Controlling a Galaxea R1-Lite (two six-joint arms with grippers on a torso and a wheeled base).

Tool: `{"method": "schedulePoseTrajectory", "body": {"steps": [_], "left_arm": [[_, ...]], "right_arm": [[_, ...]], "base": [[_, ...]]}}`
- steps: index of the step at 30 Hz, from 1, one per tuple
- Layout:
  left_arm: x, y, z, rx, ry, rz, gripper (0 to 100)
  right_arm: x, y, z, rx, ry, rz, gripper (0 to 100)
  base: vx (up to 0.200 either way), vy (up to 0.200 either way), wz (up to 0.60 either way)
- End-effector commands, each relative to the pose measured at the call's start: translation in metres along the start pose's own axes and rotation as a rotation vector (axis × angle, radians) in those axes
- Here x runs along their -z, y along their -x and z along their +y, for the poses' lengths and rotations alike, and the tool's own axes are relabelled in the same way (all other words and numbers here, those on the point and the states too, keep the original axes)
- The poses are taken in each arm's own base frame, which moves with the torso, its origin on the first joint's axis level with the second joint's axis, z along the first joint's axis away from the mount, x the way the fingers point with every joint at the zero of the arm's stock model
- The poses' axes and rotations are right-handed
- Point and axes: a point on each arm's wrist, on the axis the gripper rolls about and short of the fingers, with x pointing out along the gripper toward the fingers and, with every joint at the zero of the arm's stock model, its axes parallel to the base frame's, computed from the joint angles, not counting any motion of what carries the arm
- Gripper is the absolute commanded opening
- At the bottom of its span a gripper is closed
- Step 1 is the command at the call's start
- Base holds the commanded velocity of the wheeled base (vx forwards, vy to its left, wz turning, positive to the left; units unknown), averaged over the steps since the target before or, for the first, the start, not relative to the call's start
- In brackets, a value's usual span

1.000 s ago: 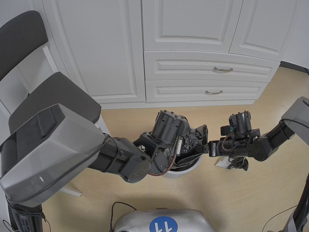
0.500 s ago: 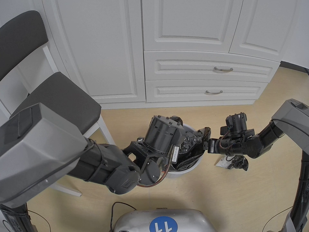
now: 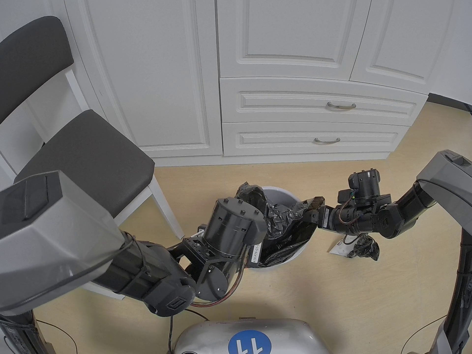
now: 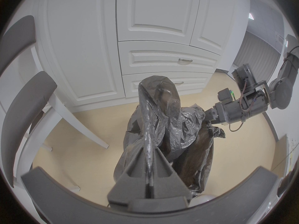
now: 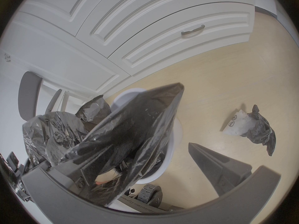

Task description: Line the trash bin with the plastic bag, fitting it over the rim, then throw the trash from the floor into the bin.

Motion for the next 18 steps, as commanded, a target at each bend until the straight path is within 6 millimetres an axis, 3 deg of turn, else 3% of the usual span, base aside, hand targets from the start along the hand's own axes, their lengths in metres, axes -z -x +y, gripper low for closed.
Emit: {"method": "schedulePoseTrajectory", "body": {"steps": [1,3,4,18], "left_arm": [[0.003,-0.003,0.008,-0.021,0.004,0.015,0],[0.004,-0.003,0.01,-0.026,0.004,0.017,0],[0.007,-0.003,0.012,-0.029,0.0,0.029,0],[0.014,-0.006,0.017,-0.03,0.01,0.021,0]], "right_arm": [[0.001,0.008,0.001,0.0,0.013,-0.002,100],[0.001,0.008,0.001,0.0,0.016,-0.002,100],[0.001,0.009,0.0,0.001,0.026,-0.001,0],[-0.015,0.034,0.006,-0.006,0.039,-0.07,0]], "base": [[0.0,0.0,0.0],[0.0,0.0,0.0],[0.0,0.0,0.0],[0.0,0.0,0.0]]}}
